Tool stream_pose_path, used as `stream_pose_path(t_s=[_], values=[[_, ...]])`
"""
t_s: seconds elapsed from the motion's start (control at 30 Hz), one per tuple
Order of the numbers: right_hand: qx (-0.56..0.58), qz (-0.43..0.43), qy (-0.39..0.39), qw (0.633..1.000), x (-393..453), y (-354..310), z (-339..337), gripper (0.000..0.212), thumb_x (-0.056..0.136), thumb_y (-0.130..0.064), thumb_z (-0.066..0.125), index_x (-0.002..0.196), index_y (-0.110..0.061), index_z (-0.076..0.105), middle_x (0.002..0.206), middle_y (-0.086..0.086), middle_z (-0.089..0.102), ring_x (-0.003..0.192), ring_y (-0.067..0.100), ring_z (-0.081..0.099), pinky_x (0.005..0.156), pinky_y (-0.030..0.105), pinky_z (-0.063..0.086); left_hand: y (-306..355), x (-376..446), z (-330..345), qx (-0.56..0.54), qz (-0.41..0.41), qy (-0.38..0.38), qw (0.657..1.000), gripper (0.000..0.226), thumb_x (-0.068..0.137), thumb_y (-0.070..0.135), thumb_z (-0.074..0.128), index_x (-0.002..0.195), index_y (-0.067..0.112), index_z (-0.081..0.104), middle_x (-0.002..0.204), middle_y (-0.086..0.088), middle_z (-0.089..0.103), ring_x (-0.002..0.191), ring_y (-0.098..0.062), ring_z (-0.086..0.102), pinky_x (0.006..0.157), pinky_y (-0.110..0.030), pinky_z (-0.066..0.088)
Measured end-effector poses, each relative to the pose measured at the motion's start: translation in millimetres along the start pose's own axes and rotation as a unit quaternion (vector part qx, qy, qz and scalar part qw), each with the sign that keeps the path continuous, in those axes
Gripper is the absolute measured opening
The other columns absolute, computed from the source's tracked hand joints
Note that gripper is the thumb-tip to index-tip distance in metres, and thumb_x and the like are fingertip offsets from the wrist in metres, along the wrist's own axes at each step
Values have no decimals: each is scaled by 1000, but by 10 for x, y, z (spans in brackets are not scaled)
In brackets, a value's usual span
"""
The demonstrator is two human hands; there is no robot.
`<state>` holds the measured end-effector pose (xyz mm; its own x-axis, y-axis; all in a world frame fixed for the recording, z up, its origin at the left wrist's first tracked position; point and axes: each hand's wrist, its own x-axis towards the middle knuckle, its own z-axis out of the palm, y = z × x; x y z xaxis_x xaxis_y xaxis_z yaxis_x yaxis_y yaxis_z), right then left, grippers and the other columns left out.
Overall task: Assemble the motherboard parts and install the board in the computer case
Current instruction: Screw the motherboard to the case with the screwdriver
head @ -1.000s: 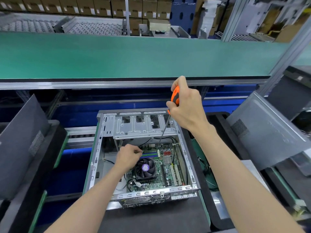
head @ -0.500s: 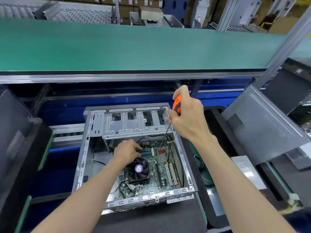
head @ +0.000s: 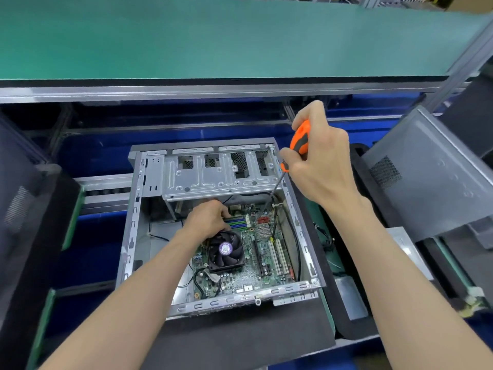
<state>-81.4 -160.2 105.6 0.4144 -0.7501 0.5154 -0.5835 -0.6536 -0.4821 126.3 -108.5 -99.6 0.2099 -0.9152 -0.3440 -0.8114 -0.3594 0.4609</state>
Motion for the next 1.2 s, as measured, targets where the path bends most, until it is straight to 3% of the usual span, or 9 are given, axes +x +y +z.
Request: stream_pose_path(t_s=[0.17,0.3,0.5,0.8,1.0,1.2], values=[[3,-3,8,1000,0,3,-24,41,75,-7,69,98,-21,38,62,-4,49,54,15,48,57,29,33,-60,86,28,-47,-31,-18,998,21,79,40,82,68,35,64,83,20,66,85,-10,61,82,-31,50],[6,-8,5,1000,0,0,6,42,76,-7,70,98,-22,37,64,-5,50,57,14,50,57,26,33,-49,110,62,-14,-24,2,1000,22,84,40,76,68,36,61,80,22,65,84,-8,61,73,-28,45],[10,-10,6,1000,10,9,60,42,75,-9,72,99,-19,40,65,-4,51,55,10,50,58,27,33,-61,146,80,-11,-31,-6,999,22,82,41,78,69,37,61,73,28,58,82,-7,55,85,-34,46],[-4,-18,-14,1000,-43,39,147,40,77,-9,72,103,-12,42,63,2,49,53,11,48,51,27,34,-89,164,106,-31,-32,2,999,22,81,42,78,67,35,64,67,32,55,69,11,46,76,-29,43],[-6,-42,-36,998,-11,13,158,42,76,-10,72,104,-13,41,65,2,51,55,17,49,52,38,44,-49,114,90,-15,-15,17,1000,22,82,40,78,68,36,62,73,29,57,78,-6,56,79,-31,45],[-16,-59,-58,996,-11,-20,154,42,77,-10,72,103,-14,40,66,0,51,56,18,48,52,40,45,-12,75,46,-17,18,10,1000,13,83,44,77,79,36,68,76,23,60,81,-10,58,74,-30,43]])
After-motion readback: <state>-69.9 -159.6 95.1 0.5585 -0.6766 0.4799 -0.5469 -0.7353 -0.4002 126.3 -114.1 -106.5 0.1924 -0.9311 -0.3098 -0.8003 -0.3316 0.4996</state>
